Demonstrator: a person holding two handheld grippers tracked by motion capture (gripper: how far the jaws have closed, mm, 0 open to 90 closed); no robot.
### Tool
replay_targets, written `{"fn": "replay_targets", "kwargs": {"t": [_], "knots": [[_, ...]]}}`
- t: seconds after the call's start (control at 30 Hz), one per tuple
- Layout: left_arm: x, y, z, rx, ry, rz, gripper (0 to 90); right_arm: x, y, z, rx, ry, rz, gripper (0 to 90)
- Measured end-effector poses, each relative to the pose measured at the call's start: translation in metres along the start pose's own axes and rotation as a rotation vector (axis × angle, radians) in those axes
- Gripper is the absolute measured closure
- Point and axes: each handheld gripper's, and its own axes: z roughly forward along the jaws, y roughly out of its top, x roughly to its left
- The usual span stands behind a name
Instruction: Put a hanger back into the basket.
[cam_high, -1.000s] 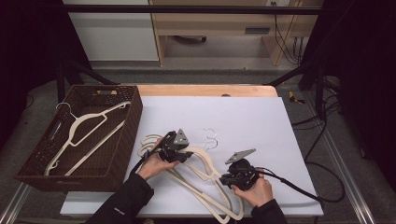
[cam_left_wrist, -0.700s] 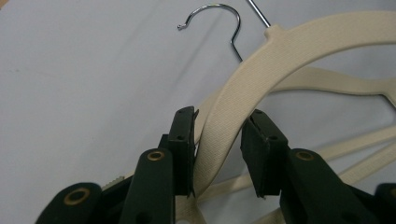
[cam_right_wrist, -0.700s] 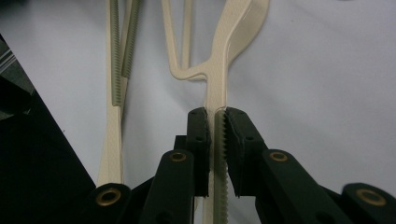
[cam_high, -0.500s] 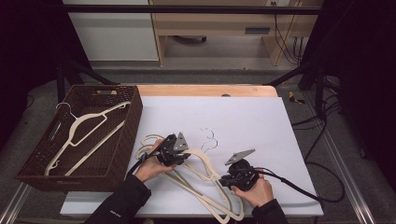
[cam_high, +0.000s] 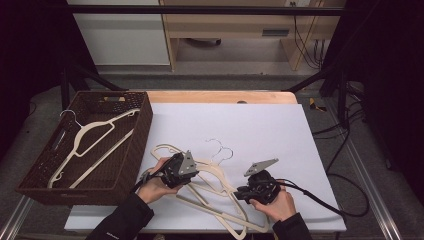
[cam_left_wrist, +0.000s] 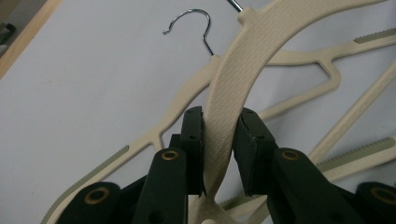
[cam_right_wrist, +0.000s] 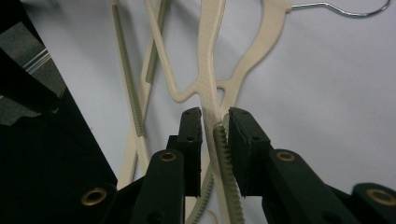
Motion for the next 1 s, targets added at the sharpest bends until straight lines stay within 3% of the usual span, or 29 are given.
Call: {"fn": "replay_targets", "kwargs": {"t": [0.17, 0.4, 0.5, 0.63, 0.73, 0.83, 0.87, 1.0], "knots": [[-0.008, -0.003, -0.008, -0.021, 0.009, 0.005, 74.6, 0.0, 0.001, -0.002, -0.024, 0.018, -0.007, 66.3], [-0.01, -0.005, -0.012, -0.032, 0.019, -0.005, 74.7, 0.0, 0.008, -0.01, -0.174, 0.03, -0.022, 41.6], [-0.01, -0.006, -0.014, -0.033, 0.025, -0.009, 74.8, 0.001, 0.016, -0.011, -0.211, 0.028, -0.028, 39.1], [-0.009, -0.006, -0.014, -0.034, 0.028, -0.016, 74.8, 0.0, 0.029, -0.002, -0.223, 0.034, -0.036, 39.7], [-0.01, -0.006, -0.014, -0.035, 0.027, -0.017, 74.8, -0.001, 0.037, 0.01, -0.199, 0.051, -0.034, 44.1], [-0.01, -0.006, -0.014, -0.037, 0.025, -0.017, 74.8, -0.001, 0.041, 0.024, -0.169, 0.067, -0.045, 53.7], [-0.01, -0.006, -0.014, -0.037, 0.024, -0.017, 74.8, -0.002, 0.041, 0.028, -0.161, 0.093, -0.038, 57.5], [-0.011, -0.005, -0.014, -0.045, 0.015, -0.02, 74.9, -0.002, 0.04, 0.034, -0.135, 0.099, -0.038, 70.0]]}}
